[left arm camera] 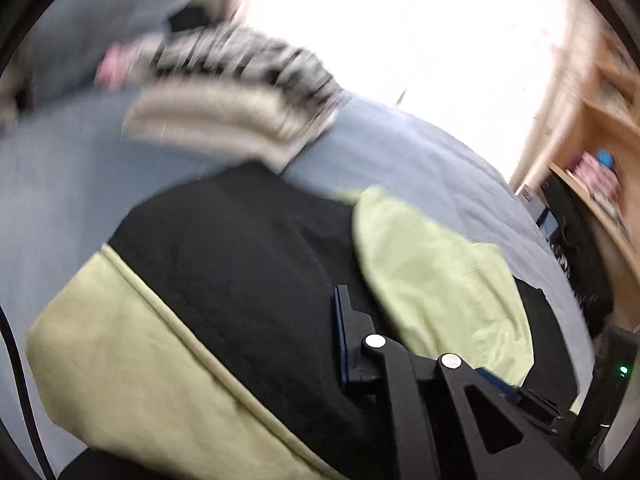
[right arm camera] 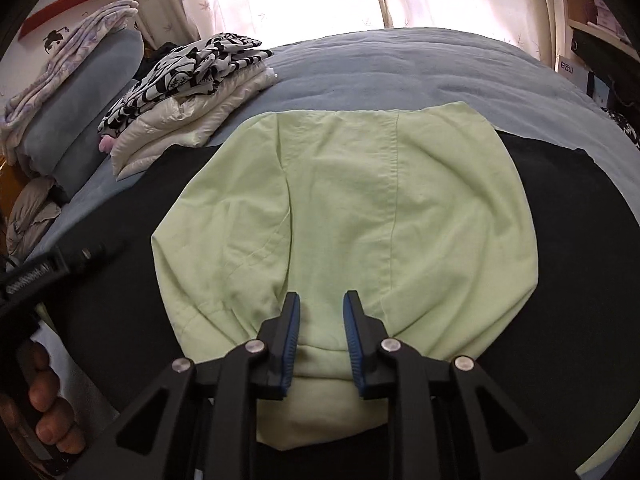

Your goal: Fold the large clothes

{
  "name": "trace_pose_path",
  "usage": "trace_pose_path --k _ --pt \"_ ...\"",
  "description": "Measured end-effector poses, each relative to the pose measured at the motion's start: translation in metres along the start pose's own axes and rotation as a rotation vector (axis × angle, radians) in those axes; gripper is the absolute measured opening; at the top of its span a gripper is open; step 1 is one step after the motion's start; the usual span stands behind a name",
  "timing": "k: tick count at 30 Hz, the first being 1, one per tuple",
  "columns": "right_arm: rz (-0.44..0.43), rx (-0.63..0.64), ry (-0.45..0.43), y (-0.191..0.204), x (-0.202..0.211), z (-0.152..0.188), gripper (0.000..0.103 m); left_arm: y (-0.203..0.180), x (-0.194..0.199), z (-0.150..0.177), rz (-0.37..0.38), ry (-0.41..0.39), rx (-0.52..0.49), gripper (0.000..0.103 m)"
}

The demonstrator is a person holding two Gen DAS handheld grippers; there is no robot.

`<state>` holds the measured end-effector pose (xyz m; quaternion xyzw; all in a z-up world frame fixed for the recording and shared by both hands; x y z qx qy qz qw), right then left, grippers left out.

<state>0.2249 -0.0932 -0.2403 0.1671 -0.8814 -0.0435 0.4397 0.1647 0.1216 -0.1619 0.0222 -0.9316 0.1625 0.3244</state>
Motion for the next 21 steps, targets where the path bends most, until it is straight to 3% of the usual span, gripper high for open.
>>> trace_pose_path --k 6,11,14,16,21 --pt "-0.045 -0.042 -0.002 -0.006 0.003 0.005 0.023 -0.084 0.033 -0.034 0.050 -0.151 -0.246 0.006" --pt "-0.181 -0.204 0.017 -0.023 0.008 0.008 0.022 -0.167 0.037 -0.039 0.133 -0.169 -0.396 0.006" --pt "-0.313 -0.350 0.059 -0.046 0.027 0.013 0.022 -0.220 0.037 -0.026 0.184 -0.172 -0.503 0.006" --pt "-0.344 -0.449 0.051 -0.072 0.048 0.019 0.022 -0.249 0.039 -0.011 0.220 -0.157 -0.551 0.006" --pt "-0.063 -0.591 -0.127 -0.185 0.129 0.040 0.022 -0.323 0.024 0.063 0.314 -0.051 -0.737 0.006"
Point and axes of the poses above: each gripper's, at about its wrist camera, not at the fingertips, and x roughly against the way its jaws point, y to its left, z to its underside, the point moved 8 cm from there along -x, roughly the way its jaws point, and after that the axes turned 1 degree about -z, right-handed, at the moved point
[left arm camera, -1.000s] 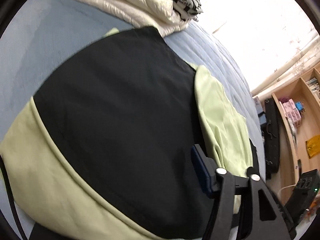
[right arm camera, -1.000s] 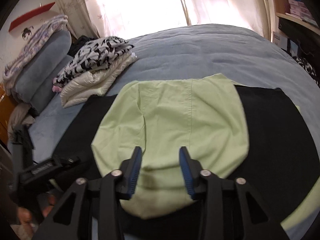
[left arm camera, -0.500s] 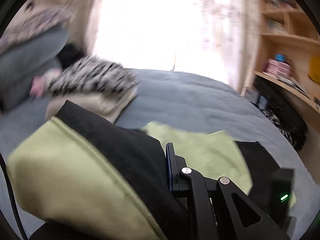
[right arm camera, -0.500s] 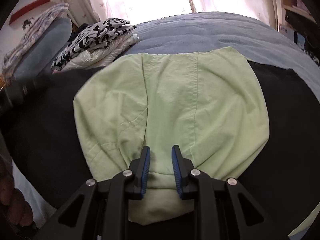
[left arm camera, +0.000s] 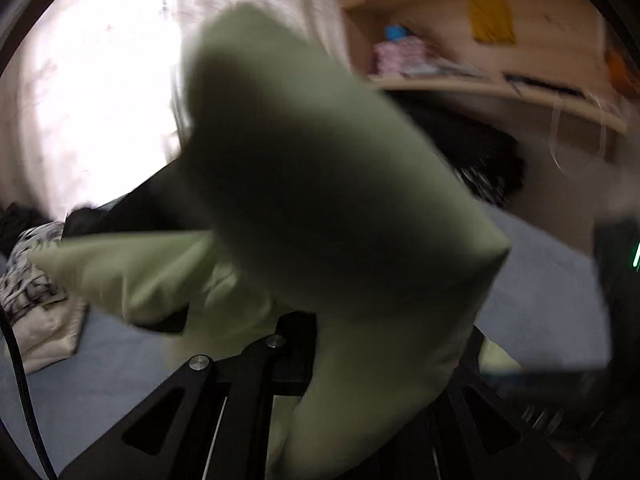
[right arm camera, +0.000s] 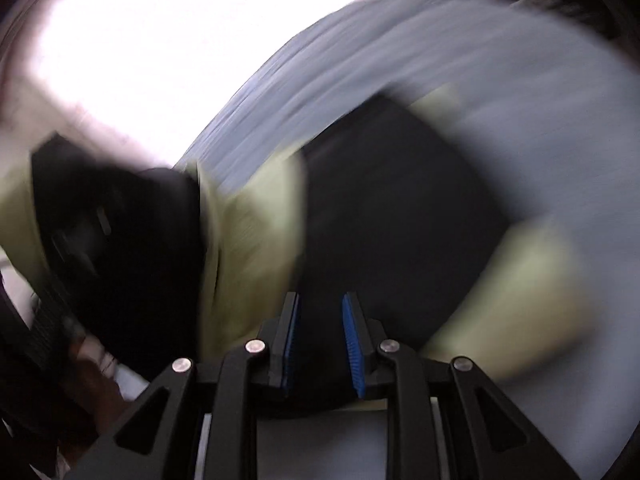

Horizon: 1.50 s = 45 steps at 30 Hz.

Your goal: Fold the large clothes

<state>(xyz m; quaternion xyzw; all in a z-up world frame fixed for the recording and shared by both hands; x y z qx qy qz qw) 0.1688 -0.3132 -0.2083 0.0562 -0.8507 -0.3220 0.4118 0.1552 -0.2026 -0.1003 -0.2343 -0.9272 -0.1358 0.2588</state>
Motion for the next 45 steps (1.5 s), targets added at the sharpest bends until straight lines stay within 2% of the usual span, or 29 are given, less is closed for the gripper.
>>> trace_pose_path --k 1,3,6,9,11,13,14,18,22,25,29,31,34,40,45 --pt "0.045 -0.019 -0.044 -0.019 0.016 -0.007 0.022 -0.020 -0.014 0.011 0.029 0.048 -0.038 0.007" --pt "0.100 -0.051 -0.094 -0.045 0.036 -0.015 0.022 -0.043 -0.037 0.035 0.037 0.133 -0.094 0.008" --pt "0.141 -0.102 -0.106 -0.074 0.049 -0.013 0.022 -0.056 -0.067 0.071 0.018 0.265 -0.137 0.014" --pt "0.130 -0.135 -0.079 -0.087 0.049 -0.005 0.022 -0.053 -0.063 0.073 0.031 0.265 -0.132 0.022" --pt "0.113 -0.139 -0.071 -0.089 0.050 -0.003 0.022 -0.053 -0.057 0.072 0.060 0.279 -0.112 0.051" --pt "0.095 -0.131 -0.063 -0.086 0.047 -0.003 0.022 -0.048 -0.044 0.068 0.065 0.260 -0.093 0.070" --pt "0.090 -0.128 -0.063 -0.085 0.048 -0.003 0.022 -0.051 -0.036 0.068 0.070 0.246 -0.090 0.071" --pt "0.070 -0.102 -0.073 -0.072 0.053 -0.009 0.034 -0.052 -0.004 0.062 0.109 0.229 -0.080 0.072" --pt "0.054 -0.093 -0.091 -0.059 0.065 -0.018 0.034 -0.039 0.025 0.060 0.100 0.202 -0.044 0.072" --pt "0.024 -0.083 -0.095 -0.048 0.072 -0.028 0.034 -0.005 0.041 0.062 0.075 0.208 0.045 0.072" --pt "-0.019 -0.070 -0.087 -0.034 0.076 -0.045 0.035 0.041 0.039 0.069 0.028 0.231 0.174 0.072" --pt "-0.034 -0.063 -0.054 -0.028 0.070 -0.052 0.043 0.062 0.031 0.079 0.004 0.266 0.245 0.072" --pt "-0.053 -0.061 0.050 -0.025 0.041 -0.059 0.044 0.085 0.019 0.097 0.022 0.313 0.340 0.072" --pt "-0.065 -0.085 0.242 -0.036 -0.028 -0.056 0.044 0.096 -0.005 0.116 0.063 0.366 0.407 0.072" --pt "-0.050 -0.080 0.282 -0.044 -0.062 -0.059 0.044 0.095 -0.019 0.120 0.090 0.372 0.428 0.072"
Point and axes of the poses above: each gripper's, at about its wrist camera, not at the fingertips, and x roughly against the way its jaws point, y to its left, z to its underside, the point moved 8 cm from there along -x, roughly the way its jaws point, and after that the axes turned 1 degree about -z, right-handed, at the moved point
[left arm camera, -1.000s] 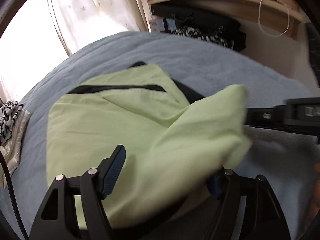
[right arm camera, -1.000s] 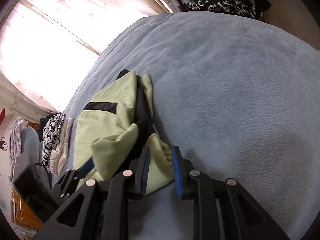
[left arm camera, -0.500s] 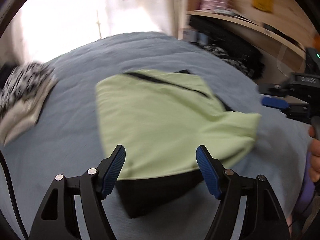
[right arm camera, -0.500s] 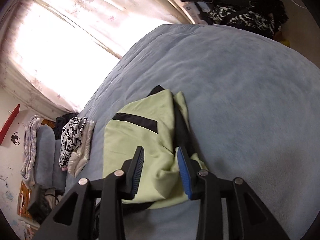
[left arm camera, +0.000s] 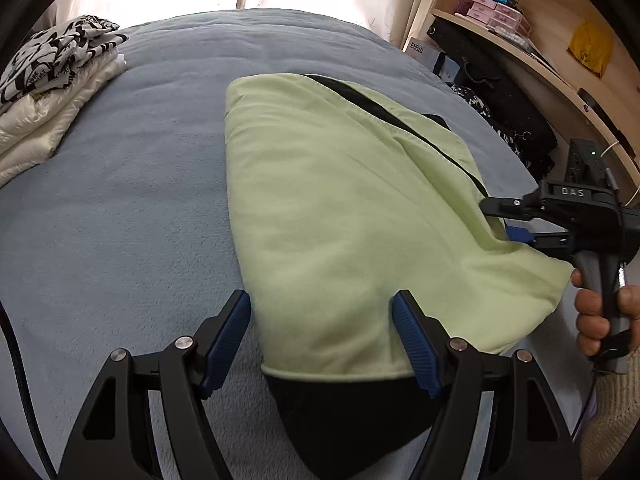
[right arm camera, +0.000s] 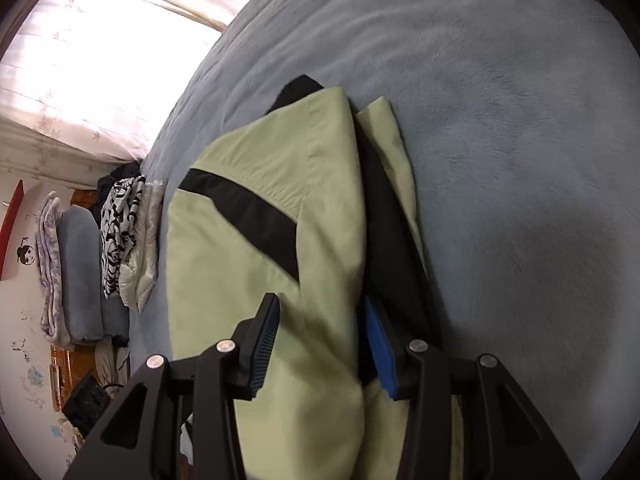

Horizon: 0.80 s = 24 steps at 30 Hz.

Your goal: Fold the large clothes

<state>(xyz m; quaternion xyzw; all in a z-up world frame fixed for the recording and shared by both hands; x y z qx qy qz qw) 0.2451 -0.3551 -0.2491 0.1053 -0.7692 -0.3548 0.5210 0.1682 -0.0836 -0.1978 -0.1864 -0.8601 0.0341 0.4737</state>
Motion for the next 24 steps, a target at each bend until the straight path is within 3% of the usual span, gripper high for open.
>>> trace_pose_path --k 2,4,7,10,12,16,19,24 --pt "-0.023 0.012 -0.004 0.002 -0.006 -0.003 0.043 0.000 -0.003 -0.002 -0.001 0.002 0.003 0.072" --pt "-0.010 0.047 -0.018 0.005 -0.007 -0.003 0.006 0.000 -0.003 -0.004 -0.003 0.006 0.004 0.072" --pt "0.022 0.132 -0.093 0.017 0.011 -0.004 0.005 -0.003 -0.002 -0.006 -0.004 0.007 0.000 0.072" --pt "0.000 0.191 -0.259 0.032 0.056 -0.005 0.005 -0.010 0.000 -0.006 -0.001 -0.015 -0.025 0.072" --pt "0.062 0.223 -0.293 0.031 0.062 -0.004 0.005 -0.013 -0.003 -0.004 -0.032 -0.020 -0.050 0.072" --pt "0.183 0.229 -0.225 0.005 0.027 0.002 0.005 -0.017 -0.016 0.004 -0.068 -0.012 -0.094 0.075" --pt "0.179 0.178 -0.208 -0.010 0.011 0.006 0.005 -0.015 -0.019 0.005 -0.039 0.004 -0.057 0.076" --pt "0.129 0.145 -0.179 -0.005 0.021 0.006 0.008 -0.012 -0.011 0.003 -0.037 0.013 -0.030 0.076"
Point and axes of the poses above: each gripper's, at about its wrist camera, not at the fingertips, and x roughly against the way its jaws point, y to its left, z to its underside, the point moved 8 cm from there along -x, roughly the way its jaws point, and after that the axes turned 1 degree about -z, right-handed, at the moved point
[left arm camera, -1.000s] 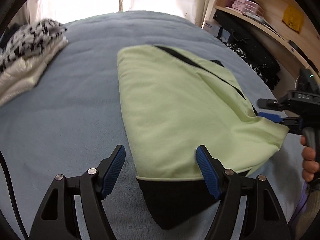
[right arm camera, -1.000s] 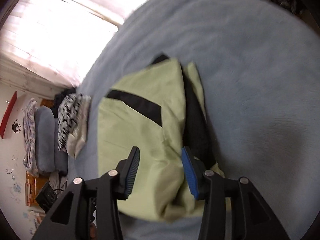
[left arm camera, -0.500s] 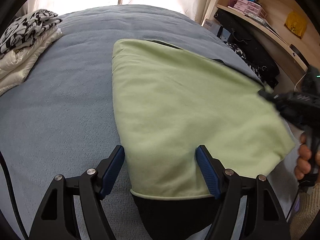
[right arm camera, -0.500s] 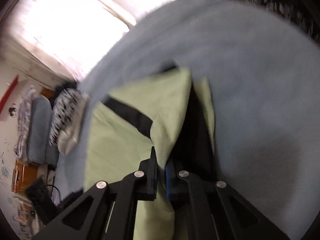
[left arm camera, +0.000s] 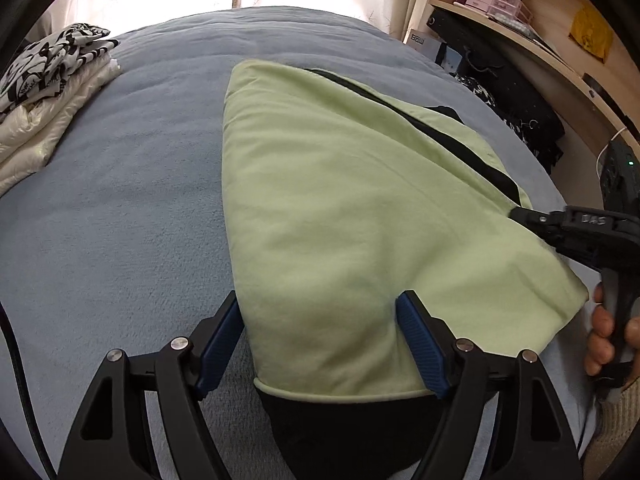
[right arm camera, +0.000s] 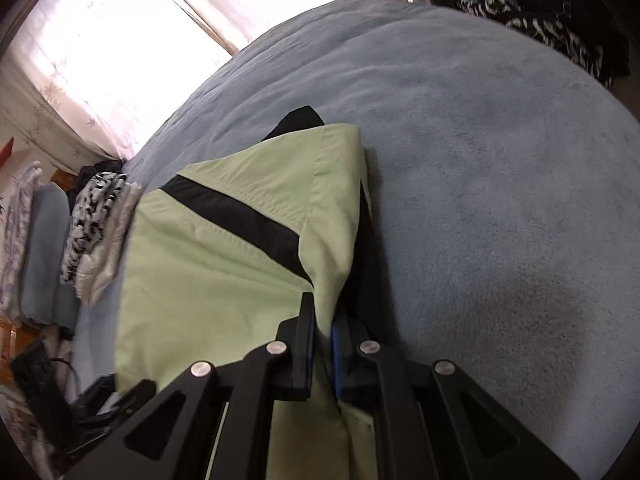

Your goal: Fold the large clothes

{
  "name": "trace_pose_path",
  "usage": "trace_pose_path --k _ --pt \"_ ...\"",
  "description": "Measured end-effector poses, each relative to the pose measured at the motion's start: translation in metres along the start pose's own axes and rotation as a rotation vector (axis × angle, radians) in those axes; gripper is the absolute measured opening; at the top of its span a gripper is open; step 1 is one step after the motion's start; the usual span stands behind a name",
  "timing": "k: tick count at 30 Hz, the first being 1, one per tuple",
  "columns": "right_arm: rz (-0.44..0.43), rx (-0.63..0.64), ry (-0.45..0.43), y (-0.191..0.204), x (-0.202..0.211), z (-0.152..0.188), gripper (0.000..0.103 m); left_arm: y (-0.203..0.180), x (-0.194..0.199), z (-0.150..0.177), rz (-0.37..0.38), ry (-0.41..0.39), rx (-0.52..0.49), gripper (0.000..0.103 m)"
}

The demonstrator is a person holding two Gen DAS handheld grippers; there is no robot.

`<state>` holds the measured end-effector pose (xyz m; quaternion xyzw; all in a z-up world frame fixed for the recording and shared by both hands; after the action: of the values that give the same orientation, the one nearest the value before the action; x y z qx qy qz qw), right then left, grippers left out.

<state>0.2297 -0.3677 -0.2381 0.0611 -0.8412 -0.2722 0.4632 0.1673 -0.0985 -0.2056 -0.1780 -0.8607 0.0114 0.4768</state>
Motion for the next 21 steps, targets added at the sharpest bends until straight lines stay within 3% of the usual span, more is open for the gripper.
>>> trace_pose_path --k 2,4,5,10,15,17,18,21 --pt "-0.070 -0.062 0.041 -0.002 0.011 0.000 0.016 0.000 0.006 0.000 0.009 0.006 0.013 0.076" --pt "-0.105 -0.101 0.060 -0.002 0.025 0.003 0.038 -0.001 0.016 0.001 0.034 0.002 0.028 0.076" --pt "-0.128 -0.110 0.061 0.000 0.035 0.005 0.041 0.000 0.020 0.000 0.042 -0.004 0.031 0.076" --pt "-0.133 -0.043 0.080 0.014 0.055 0.019 0.043 -0.001 0.040 0.004 0.045 -0.032 0.018 0.076" --pt "-0.032 0.042 0.133 0.017 0.037 0.046 0.043 -0.003 0.030 0.018 0.015 0.015 0.000 0.076" --pt "0.011 0.095 0.109 0.019 0.033 0.051 0.031 -0.005 0.027 0.023 -0.001 0.025 -0.001 0.075" --pt "0.047 0.130 0.098 0.019 0.033 0.054 0.017 -0.006 0.028 0.024 0.000 0.025 -0.003 0.075" --pt "0.079 0.139 0.053 0.018 0.044 0.058 0.005 -0.007 0.029 0.028 -0.010 0.017 -0.026 0.075"
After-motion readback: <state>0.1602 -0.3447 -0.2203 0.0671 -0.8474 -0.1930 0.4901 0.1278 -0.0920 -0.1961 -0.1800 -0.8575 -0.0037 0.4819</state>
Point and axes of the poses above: each gripper's, at about its wrist camera, not at the fingertips, and x roughly against the way its jaws point, y to its left, z to its underside, the point moved 8 cm from there along -x, roughly the way its jaws point, and after that the axes turned 1 degree about -z, right-handed, at the moved point
